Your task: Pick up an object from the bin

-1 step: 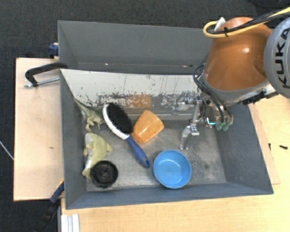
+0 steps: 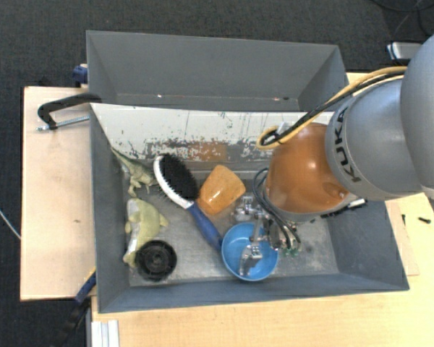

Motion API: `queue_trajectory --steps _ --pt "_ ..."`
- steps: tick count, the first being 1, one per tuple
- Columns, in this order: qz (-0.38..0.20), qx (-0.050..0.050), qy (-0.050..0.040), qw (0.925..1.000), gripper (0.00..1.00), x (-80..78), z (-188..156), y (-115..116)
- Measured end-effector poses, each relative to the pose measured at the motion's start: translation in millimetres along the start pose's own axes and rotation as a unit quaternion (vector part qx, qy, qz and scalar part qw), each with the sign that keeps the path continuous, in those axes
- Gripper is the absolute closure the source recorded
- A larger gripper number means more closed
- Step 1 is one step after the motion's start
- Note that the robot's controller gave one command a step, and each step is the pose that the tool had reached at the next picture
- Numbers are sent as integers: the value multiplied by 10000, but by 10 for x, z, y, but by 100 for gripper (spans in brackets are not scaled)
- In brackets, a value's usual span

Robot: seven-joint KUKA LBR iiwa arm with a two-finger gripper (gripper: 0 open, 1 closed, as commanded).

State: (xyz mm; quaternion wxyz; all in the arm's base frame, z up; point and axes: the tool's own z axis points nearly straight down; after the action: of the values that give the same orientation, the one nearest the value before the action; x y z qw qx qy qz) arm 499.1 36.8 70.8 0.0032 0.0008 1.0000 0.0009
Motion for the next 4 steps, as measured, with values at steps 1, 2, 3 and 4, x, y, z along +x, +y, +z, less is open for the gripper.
queue_trajectory --steps 1,2,3,4 --pt "0 1 5 10000 0 -15 -19 6" --pt "3 1 15 10000 0 -23 -30 12" --pt "5 0 14 10000 0 -29 -38 18" --pt "5 -1 9 10000 0 -38 -45 25"
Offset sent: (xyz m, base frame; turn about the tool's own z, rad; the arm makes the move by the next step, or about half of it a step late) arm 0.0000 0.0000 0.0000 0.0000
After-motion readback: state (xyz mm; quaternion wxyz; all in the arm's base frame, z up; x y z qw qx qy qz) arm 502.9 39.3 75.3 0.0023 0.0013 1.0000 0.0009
